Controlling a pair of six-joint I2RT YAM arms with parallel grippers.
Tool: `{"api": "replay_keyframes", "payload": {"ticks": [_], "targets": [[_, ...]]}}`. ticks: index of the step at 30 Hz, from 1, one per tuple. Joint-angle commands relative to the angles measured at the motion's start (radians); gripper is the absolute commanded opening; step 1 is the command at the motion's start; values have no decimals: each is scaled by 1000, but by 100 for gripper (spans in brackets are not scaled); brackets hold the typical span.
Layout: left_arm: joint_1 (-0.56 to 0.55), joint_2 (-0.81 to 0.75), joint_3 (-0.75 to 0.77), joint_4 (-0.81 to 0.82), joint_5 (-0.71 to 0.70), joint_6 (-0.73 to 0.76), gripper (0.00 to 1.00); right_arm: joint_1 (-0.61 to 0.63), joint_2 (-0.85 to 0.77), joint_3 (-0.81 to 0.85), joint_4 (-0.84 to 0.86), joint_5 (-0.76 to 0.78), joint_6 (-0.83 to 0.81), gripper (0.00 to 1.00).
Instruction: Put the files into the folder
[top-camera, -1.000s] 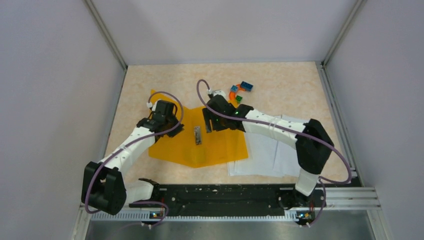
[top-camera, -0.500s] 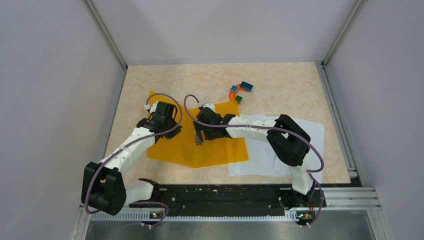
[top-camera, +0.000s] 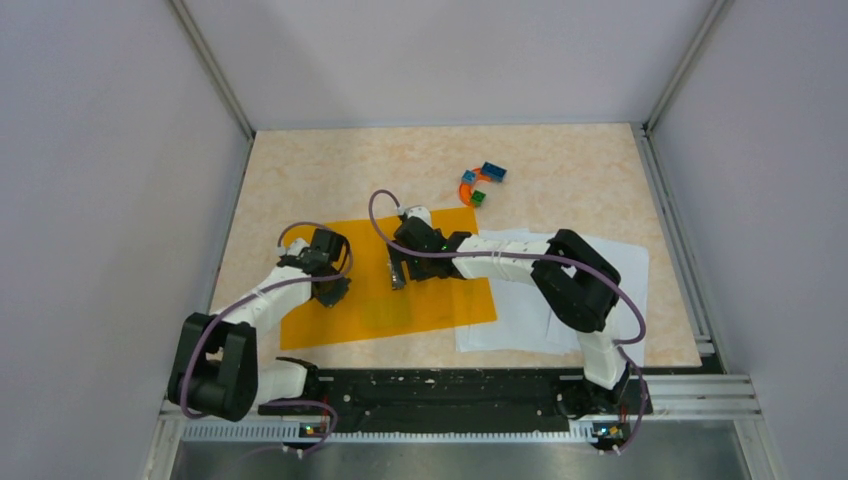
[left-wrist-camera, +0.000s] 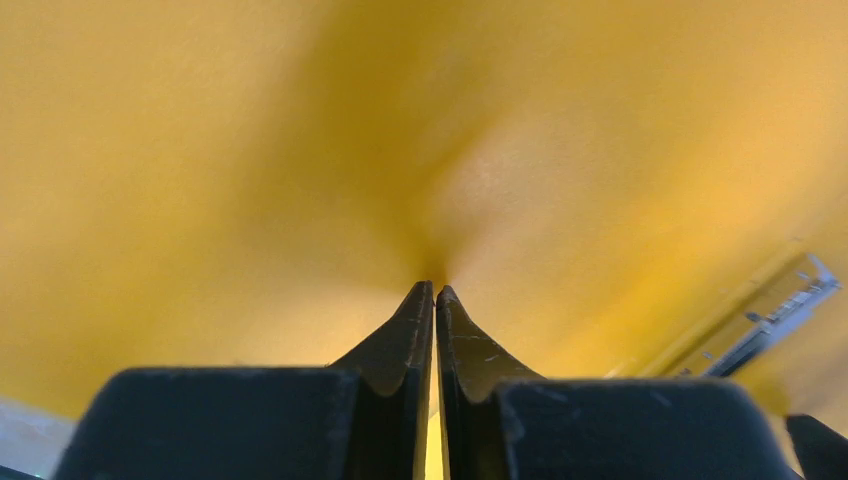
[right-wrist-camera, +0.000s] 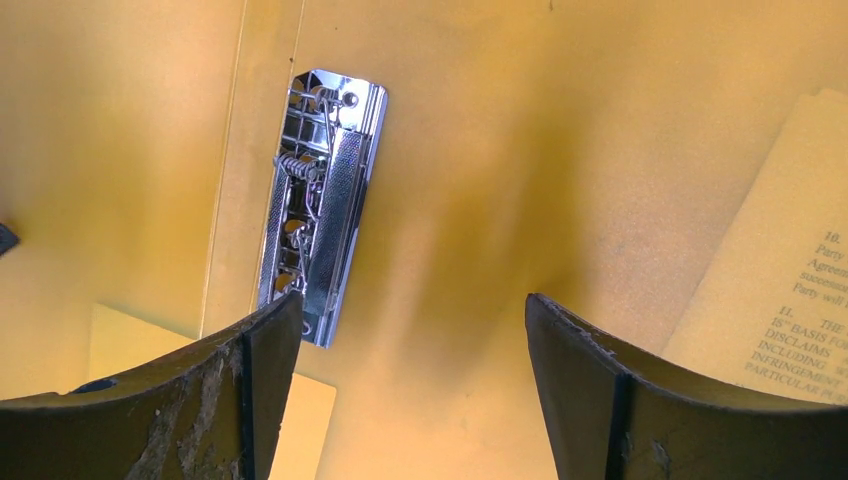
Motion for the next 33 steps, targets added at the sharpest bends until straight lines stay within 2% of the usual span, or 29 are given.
{"api": "replay_keyframes", "payload": {"ticks": [1,6,29,33], "targets": [[6,69,-31,43,13,-64,7,3,40,-18,-15,-41,21,80],[5,107,-37,57,20,-68,0,7,40,13,-12,-59,19,79],[5,95,-39,61,26,-77,0,70,57,15,-56,-5,22,76],[5,97,-35,57,24,-77,0,72,52,-1,-76,28,31,72]]}}
